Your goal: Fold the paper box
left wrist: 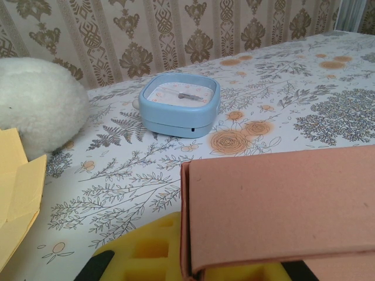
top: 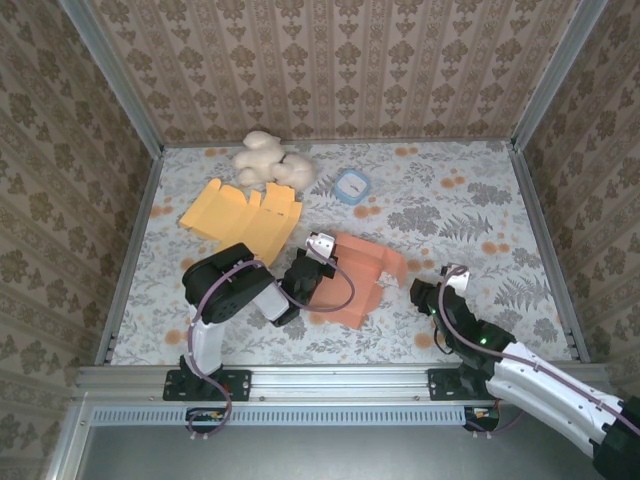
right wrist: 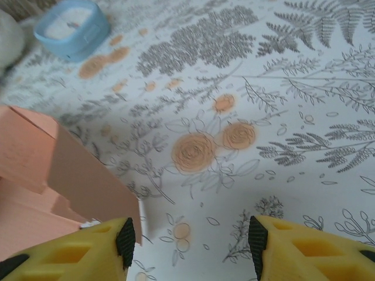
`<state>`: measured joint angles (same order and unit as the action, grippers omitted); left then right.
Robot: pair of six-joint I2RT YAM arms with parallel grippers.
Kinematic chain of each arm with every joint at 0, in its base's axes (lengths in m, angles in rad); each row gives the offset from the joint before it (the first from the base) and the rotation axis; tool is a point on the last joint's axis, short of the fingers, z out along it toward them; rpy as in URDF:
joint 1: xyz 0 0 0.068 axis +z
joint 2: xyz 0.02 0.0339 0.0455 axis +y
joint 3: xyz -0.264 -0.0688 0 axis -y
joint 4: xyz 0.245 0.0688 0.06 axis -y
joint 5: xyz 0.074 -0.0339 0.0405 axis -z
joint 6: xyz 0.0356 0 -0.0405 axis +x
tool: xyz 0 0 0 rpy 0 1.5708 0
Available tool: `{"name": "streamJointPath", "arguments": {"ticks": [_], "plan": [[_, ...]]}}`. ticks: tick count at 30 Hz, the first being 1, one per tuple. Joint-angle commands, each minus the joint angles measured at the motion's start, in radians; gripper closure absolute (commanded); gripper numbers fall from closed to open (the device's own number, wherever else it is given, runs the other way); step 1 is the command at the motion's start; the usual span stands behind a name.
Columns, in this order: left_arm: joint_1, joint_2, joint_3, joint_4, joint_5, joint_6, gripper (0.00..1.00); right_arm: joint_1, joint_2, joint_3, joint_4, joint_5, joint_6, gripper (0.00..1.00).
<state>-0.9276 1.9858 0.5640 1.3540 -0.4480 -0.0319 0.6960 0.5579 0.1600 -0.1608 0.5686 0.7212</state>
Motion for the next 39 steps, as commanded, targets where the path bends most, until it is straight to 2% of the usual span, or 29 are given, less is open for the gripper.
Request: {"name": "streamJointPath", "arguments": {"ticks": [1,6,12,39], "plan": [[0.006,-0.015,-0.023,-0.053,0.024,0.026,1.00,-0.010,0.065,0.021,0.076,-0.014,-0.003,0.43],[0.006,-0.012,-0.023,-0.053,0.032,0.027,1.00,-0.018,0.183,0.044,0.142,-0.037,-0.026,0.42],[0.005,-0.004,-0.018,-0.053,0.040,0.025,1.00,-0.020,0.250,0.064,0.207,-0.079,-0.060,0.42],[0.005,-0.001,-0.015,-0.053,0.061,0.022,1.00,-0.020,0.334,0.088,0.329,-0.176,-0.144,0.41]]}}
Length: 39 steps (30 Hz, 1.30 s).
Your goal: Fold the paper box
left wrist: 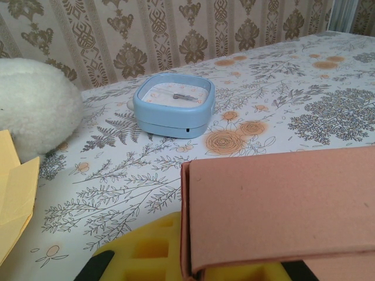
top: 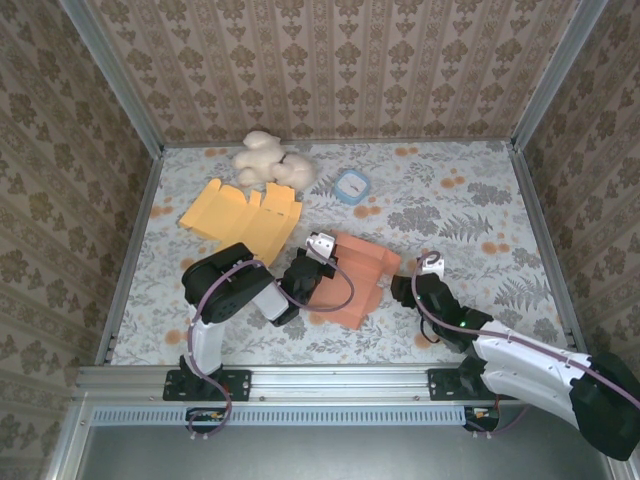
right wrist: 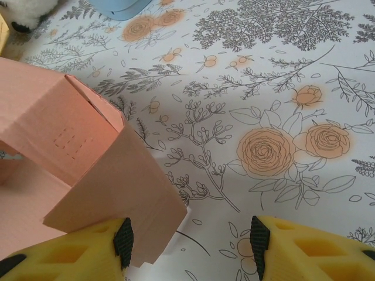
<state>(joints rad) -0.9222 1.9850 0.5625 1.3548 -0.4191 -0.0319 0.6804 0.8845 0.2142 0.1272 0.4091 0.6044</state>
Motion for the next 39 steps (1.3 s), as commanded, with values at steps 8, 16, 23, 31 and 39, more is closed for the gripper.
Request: {"name": "streamJointPath", "arguments": {"ticks": [8,16,23,31,39], "plan": [[0.000,-0.002,-0.020,-0.052,0.079,0.026,1.00,-0.004,0.043,0.043,0.098,-0.071,-0.066,0.41],[0.000,-0.014,-0.027,-0.049,0.129,0.032,1.00,-0.004,0.068,0.052,0.120,-0.085,-0.089,0.41],[-0.001,-0.019,-0.029,-0.051,0.130,0.027,1.00,-0.004,0.103,0.060,0.153,-0.117,-0.098,0.49],[-0.004,-0.014,-0.023,-0.052,0.097,0.002,1.00,-0.001,0.149,0.062,0.209,-0.157,-0.092,0.58],[-0.070,-0.032,-0.012,-0.057,-0.009,-0.025,1.00,0.001,0.216,0.084,0.252,-0.150,-0.095,0.60]]}}
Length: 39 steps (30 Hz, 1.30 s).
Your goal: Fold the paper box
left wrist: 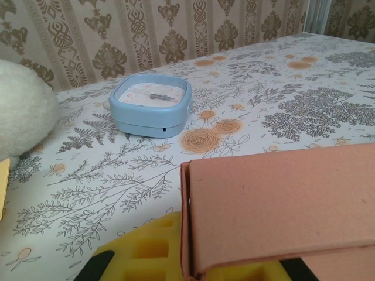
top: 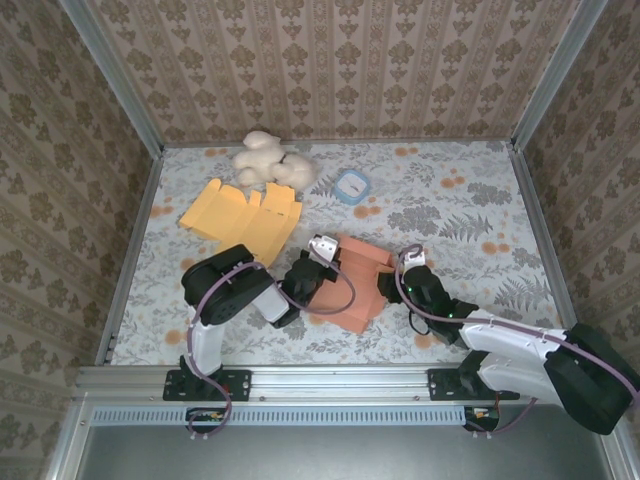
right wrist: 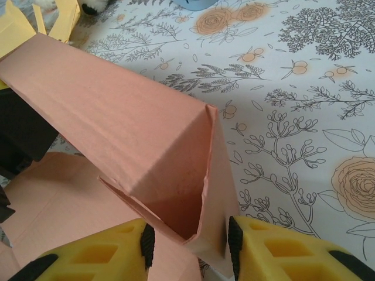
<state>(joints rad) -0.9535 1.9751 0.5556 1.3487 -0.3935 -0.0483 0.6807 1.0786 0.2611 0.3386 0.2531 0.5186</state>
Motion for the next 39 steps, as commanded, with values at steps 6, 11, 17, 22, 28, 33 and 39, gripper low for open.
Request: {"name": "streamJointPath", "arguments": {"ticks": [6,11,17,22,28,33,39], "plan": [[-0.075,-0.045,-0.007,-0.076,-0.106,-0.045,1.00,0.000,0.078,0.062,0.052,0.050,-0.035,0.62],[-0.092,-0.076,-0.008,-0.129,-0.132,-0.079,1.00,0.000,0.128,0.079,0.064,0.087,-0.047,0.62],[-0.113,-0.130,-0.020,-0.185,-0.153,-0.115,1.00,0.000,0.188,0.107,0.058,0.159,-0.072,0.61],[-0.129,-0.146,-0.010,-0.243,-0.188,-0.120,1.00,0.000,0.219,0.108,0.104,0.167,-0.091,0.62],[-0.161,-0.177,0.026,-0.352,-0.260,-0.152,1.00,-0.002,0.277,0.128,0.124,0.199,-0.107,0.63],[-0.179,-0.232,0.061,-0.489,-0.301,-0.206,1.00,-0.001,0.339,0.133,0.158,0.235,-0.109,0.65],[-0.188,-0.263,0.080,-0.571,-0.304,-0.243,1.00,-0.007,0.395,0.156,0.172,0.247,-0.110,0.68]]}}
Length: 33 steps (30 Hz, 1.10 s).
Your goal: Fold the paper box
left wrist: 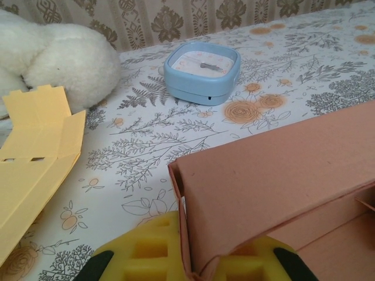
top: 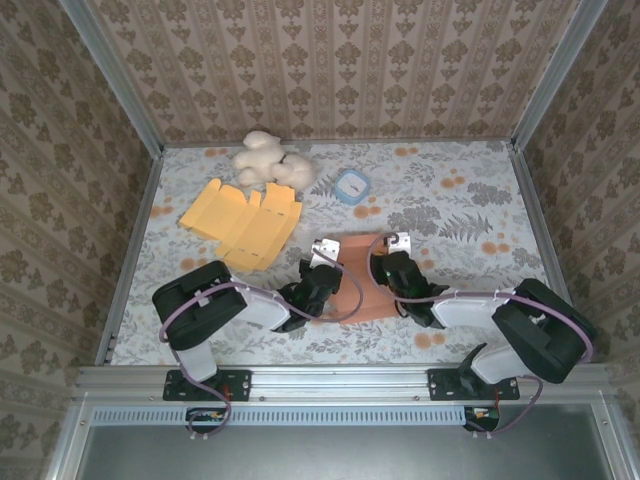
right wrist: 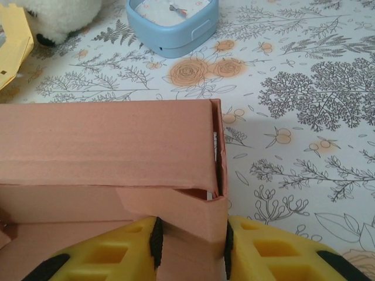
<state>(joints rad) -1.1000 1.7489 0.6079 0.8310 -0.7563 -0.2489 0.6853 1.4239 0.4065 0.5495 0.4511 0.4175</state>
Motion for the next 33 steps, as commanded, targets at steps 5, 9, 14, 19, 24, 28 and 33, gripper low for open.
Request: {"name": "streamJointPath", "arguments": {"ticks": [5,9,14,19,24,28,33], "plan": [[-0.045,-0.051,0.033,-0.086,0.041,-0.060,1.00,-0.013,0.091,0.030,-0.031,0.062,-0.003,0.70],[-0.057,-0.069,0.044,-0.126,0.002,-0.071,1.00,-0.013,0.119,0.041,-0.025,0.075,0.019,0.71],[-0.070,-0.099,0.044,-0.151,-0.003,-0.093,1.00,-0.014,0.144,0.060,-0.045,0.107,0.027,0.73],[-0.080,-0.116,0.055,-0.191,0.000,-0.110,1.00,-0.013,0.160,0.075,-0.098,0.188,0.050,0.69],[-0.081,-0.127,0.053,-0.194,0.012,-0.118,1.00,-0.013,0.172,0.049,-0.025,0.117,0.005,0.64],[-0.080,-0.121,0.059,-0.207,-0.002,-0.118,1.00,-0.012,0.137,-0.032,0.131,-0.022,-0.033,0.57],[-0.068,-0.115,0.061,-0.212,0.001,-0.129,1.00,-0.012,0.061,-0.088,0.176,-0.156,-0.059,0.48]]}}
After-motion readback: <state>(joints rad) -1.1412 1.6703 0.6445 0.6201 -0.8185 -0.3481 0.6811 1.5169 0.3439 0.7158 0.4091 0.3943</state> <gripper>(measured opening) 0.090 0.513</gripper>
